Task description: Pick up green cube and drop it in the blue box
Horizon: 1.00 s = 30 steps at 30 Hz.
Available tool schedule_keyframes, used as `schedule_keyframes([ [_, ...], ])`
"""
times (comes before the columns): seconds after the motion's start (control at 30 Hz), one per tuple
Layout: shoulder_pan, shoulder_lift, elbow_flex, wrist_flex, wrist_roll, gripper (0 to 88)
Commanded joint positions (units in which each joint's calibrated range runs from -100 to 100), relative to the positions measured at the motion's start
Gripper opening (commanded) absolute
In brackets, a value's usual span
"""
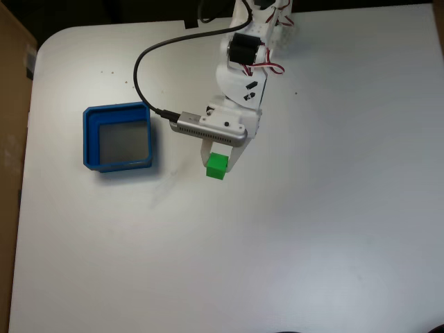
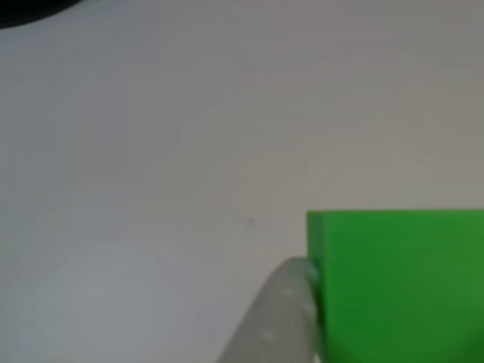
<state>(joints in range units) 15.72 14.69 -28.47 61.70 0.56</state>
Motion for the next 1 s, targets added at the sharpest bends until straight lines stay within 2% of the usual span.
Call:
schedule_keyframes([
  [0.0, 3.72, -4.2, -2.33, 0.15, 0.2, 0.5],
  [0.97, 25.32, 0.9, -1.43, 0.15, -0.15, 0.5],
])
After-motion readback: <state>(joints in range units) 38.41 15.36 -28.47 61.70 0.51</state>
